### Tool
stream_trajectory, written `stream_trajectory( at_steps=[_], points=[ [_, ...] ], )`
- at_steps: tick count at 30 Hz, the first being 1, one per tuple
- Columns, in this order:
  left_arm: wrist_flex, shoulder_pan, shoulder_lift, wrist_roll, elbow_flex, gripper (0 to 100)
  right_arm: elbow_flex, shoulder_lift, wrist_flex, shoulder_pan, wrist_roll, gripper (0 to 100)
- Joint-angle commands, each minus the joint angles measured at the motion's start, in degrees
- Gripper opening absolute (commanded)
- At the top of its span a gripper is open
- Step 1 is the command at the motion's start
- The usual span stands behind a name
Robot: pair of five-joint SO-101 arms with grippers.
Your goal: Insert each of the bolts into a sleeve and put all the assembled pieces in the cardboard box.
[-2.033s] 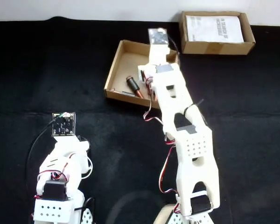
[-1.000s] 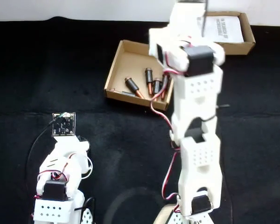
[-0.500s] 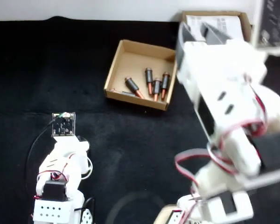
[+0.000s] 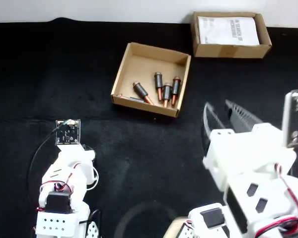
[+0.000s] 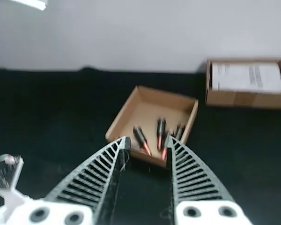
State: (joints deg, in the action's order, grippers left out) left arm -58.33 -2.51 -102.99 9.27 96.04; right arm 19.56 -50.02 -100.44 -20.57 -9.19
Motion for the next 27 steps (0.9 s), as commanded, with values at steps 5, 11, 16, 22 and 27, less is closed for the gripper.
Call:
stream_trajectory(
  at_steps=[5, 11, 16, 22, 27],
  points=[
    [-3.7, -0.6, -0.4, 0.2, 1.1, 1, -27.4, -12.8, 0.5, 0.0, 0.8, 10.9],
    [-9.9, -0.7, -0.5, 0.1, 1.1, 1, -48.0, -20.7, 13.7, 0.2, 0.8, 10.9],
    [-12.9, -1.7, -0.6, 0.1, 1.1, 1, -66.4, -27.5, 31.9, 0.3, 0.9, 10.9],
    [-16.0, -8.4, -0.6, 0.1, 1.1, 1, -89.3, -33.5, 48.9, 0.4, 0.9, 10.9],
    [-17.1, -9.6, -0.6, 0.0, 1.1, 1, -104.4, -36.5, 55.0, 0.5, 0.9, 10.9]
  ],
)
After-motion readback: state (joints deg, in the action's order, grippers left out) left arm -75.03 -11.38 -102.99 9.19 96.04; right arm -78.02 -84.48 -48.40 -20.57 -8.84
